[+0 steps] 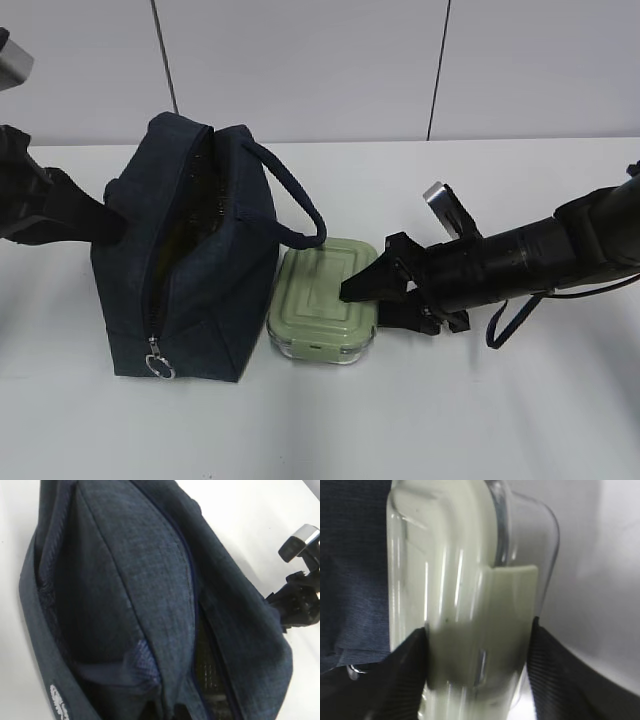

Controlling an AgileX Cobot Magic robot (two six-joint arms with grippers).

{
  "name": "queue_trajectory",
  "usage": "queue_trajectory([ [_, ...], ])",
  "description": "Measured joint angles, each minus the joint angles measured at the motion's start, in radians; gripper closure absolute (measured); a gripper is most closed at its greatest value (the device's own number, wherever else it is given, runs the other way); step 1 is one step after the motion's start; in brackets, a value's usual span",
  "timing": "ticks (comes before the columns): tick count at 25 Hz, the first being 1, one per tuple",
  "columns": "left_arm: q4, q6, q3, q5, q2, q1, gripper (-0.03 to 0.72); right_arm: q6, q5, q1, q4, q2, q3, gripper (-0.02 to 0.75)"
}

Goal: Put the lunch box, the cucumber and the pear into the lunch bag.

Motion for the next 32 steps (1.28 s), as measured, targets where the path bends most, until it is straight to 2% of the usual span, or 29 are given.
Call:
queue_trajectory([
  [2,0.0,0.0,0.0,0.0,0.0,0.0,0.686,0.0,0.002,0.002,0.014,0.0,0.0,0.37],
  [4,0.0,0.0,0.0,0.0,0.0,0.0,0.686,0.002,0.004,0.002,0.016,0.0,0.0,0.389],
  [13,0.0,0.0,0.0,0.0,0.0,0.0,0.686,0.002,-0.024,-0.02,-0.014,-0.037,0.0,0.4],
  [18,0.0,0.0,0.0,0.0,0.0,0.0,0.686,0.002,-0.096,-0.089,-0.075,-0.151,0.005,0.403],
  [24,0.0,0.0,0.0,-0.001,0.0,0.0,0.686,0.022,-0.064,-0.097,-0.095,-0.307,-0.006,0.408],
  [32,0.0,0.0,0.0,0.002,0.0,0.0,0.686,0.161,-0.014,-0.079,-0.153,-0.438,-0.198,0.408],
])
